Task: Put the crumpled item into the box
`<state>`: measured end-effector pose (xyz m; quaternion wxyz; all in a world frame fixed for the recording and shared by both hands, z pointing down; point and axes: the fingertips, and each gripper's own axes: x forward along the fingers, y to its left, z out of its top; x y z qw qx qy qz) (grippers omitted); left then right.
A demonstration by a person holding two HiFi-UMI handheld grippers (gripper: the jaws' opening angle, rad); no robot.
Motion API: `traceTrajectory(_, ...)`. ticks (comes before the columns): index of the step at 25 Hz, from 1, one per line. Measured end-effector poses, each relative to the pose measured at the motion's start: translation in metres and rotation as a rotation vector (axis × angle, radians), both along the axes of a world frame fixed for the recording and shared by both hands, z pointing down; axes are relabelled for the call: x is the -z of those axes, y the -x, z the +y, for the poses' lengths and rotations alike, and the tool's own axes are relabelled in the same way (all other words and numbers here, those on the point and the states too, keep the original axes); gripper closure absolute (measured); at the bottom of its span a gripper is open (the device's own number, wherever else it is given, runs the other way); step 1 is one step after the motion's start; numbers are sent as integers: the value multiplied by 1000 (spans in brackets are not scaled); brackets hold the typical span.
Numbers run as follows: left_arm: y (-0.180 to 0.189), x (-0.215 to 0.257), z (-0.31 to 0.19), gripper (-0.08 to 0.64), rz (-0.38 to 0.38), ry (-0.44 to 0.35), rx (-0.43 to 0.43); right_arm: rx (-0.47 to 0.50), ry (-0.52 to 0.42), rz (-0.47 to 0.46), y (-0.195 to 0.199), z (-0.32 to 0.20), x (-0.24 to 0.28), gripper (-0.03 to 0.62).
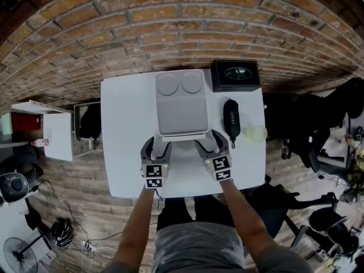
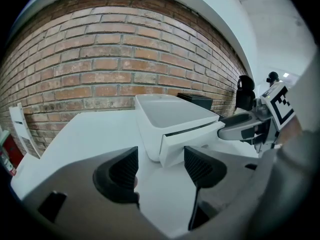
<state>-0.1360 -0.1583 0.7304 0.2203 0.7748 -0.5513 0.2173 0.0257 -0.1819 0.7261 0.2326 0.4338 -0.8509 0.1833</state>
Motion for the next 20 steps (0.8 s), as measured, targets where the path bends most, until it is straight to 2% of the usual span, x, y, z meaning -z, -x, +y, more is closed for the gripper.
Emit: traceTrajectory(20,1,1,-9,284,17,5,6,-8,6,-2,0,-10,0,255)
